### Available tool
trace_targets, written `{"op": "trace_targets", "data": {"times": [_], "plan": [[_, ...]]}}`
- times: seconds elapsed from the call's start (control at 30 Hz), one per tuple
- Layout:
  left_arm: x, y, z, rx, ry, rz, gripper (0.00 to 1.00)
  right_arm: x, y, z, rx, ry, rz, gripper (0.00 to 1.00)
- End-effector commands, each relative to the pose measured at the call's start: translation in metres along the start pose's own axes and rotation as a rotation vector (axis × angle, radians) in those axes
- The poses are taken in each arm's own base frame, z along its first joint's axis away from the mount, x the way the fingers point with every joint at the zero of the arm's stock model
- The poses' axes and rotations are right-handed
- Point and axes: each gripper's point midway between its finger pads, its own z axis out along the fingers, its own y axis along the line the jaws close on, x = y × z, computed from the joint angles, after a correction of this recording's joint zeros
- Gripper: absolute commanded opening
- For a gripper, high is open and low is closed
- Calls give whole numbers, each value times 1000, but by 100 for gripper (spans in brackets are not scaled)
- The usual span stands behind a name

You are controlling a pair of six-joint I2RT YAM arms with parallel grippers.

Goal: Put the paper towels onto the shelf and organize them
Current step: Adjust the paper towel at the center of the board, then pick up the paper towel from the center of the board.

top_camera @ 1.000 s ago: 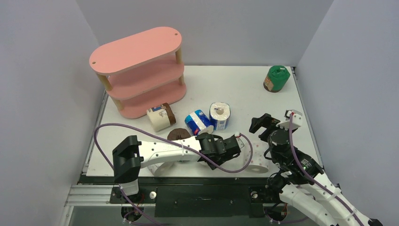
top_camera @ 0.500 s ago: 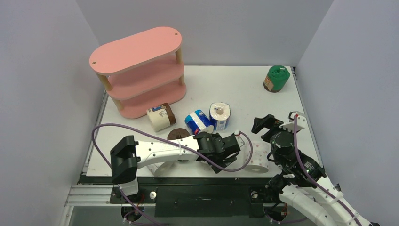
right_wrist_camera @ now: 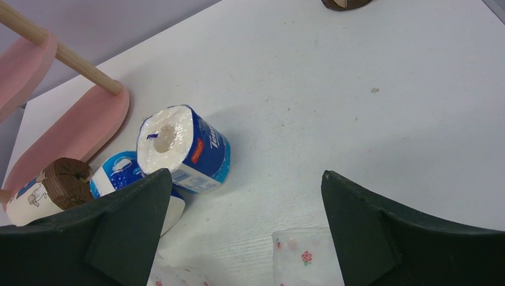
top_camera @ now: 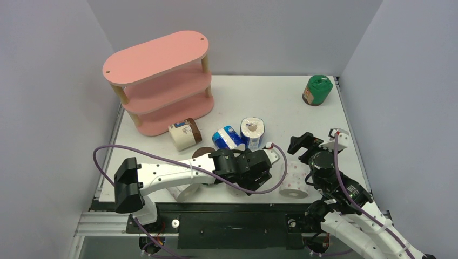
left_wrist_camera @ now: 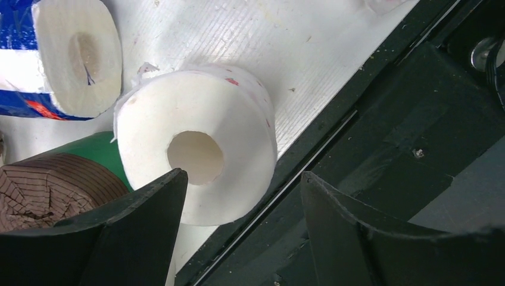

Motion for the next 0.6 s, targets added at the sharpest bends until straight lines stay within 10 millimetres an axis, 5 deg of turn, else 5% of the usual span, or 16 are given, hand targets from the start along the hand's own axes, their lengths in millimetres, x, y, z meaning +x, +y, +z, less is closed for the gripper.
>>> {"op": "trace_targets", "data": {"times": [0.0, 0.57], "plan": [[-6, -11, -6, 63, -35, -18, 67, -1, 1, 1, -7, -8, 3, 91], [0, -11, 8, 53, -20, -7, 56, 4, -1, 0, -47, -40, 42, 90]]}}
